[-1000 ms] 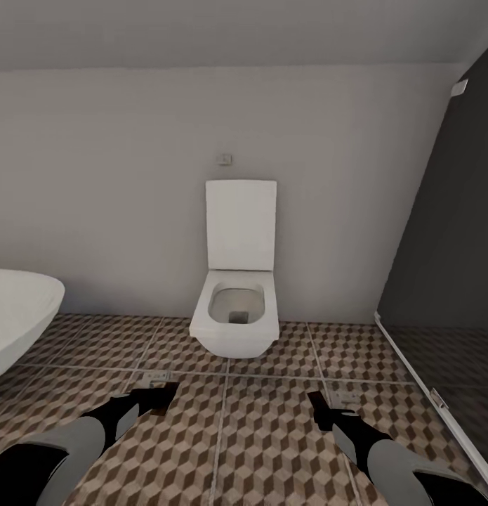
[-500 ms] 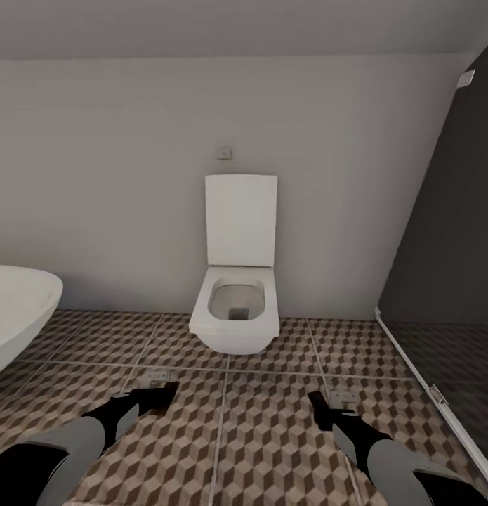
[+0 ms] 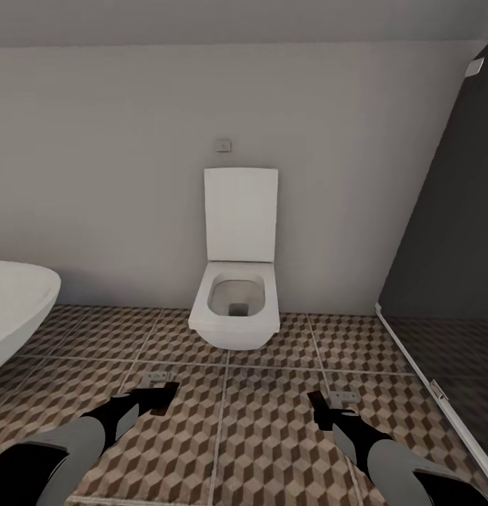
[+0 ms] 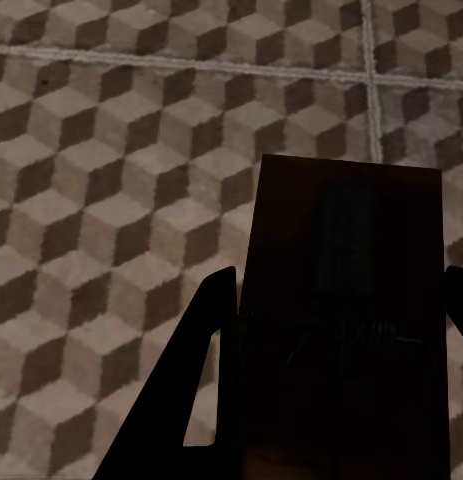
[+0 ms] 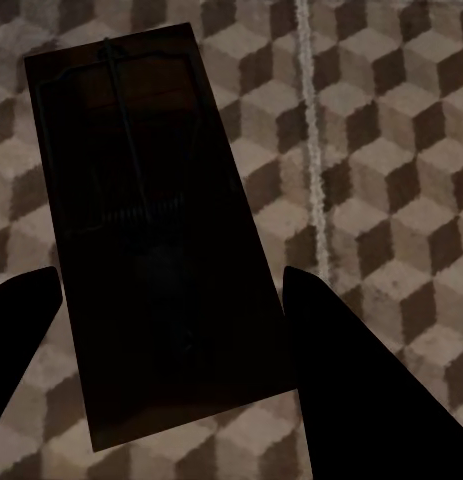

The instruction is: Take the four mousetraps from the cabinet in the bathroom and place them on the bathroom floor. Make sure all four end up on the same floor surface, and ensure that at least two of them are either under or directly next to the same bathroom sink.

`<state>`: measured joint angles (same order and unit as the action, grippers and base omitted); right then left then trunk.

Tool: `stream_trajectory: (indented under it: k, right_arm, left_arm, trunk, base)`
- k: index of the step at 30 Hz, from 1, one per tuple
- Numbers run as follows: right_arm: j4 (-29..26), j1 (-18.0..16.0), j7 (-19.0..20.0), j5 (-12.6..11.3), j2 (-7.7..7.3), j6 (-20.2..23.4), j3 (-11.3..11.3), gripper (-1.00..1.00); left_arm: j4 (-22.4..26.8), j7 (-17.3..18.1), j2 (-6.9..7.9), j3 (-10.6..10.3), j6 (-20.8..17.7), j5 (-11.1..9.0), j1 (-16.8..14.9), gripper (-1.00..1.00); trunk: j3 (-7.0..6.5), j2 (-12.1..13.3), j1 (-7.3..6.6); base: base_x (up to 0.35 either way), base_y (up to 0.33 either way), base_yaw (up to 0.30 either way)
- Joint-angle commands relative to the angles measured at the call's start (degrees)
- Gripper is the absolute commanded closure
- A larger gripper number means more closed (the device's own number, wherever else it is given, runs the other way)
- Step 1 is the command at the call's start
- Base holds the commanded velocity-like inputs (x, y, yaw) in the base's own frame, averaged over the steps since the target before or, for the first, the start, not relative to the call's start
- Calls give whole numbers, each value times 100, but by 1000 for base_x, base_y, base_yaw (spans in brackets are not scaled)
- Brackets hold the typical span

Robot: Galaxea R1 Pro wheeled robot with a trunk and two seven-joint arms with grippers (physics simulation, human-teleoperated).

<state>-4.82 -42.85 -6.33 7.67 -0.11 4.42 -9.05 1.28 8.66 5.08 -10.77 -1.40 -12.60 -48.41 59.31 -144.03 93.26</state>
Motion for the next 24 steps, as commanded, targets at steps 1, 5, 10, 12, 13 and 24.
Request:
stream_trajectory:
  k: [1,5,10,12,13,24]
  right_arm:
    - [-10,-2,-10,60,2,34,-44,100]
    - [-12,2,-9,65,2,33,-44,100]
    - [-12,-2,-9,73,2,33,-44,100]
    - [-12,-1,-9,75,2,33,-44,100]
    - [-12,-2,-9,75,2,33,-44,100]
    - [-14,-1,-8,86,-1,33,-37,100]
  left_arm:
    - [4,4,2,-47,-12,-50,-2,100]
    - [4,6,2,-48,-10,-50,-2,100]
    - [4,5,2,-48,-10,-50,-2,100]
    - [4,5,-1,-48,-10,-50,-2,100]
    - [4,5,-2,-48,-10,-50,-2,100]
    - [4,4,-7,-48,-12,-50,-2,100]
  trunk:
    - [5,-2,-1]
    - [5,-2,-1]
    - [5,-2,-1]
    - [5,-2,-1]
    - [5,-2,-1]
    - [71,-6,6]
  base:
    - [0,0,0]
    - [0,0,0]
    - [0,0,0]
    - [0,0,0]
    - [0,0,0]
    - [0,0,0]
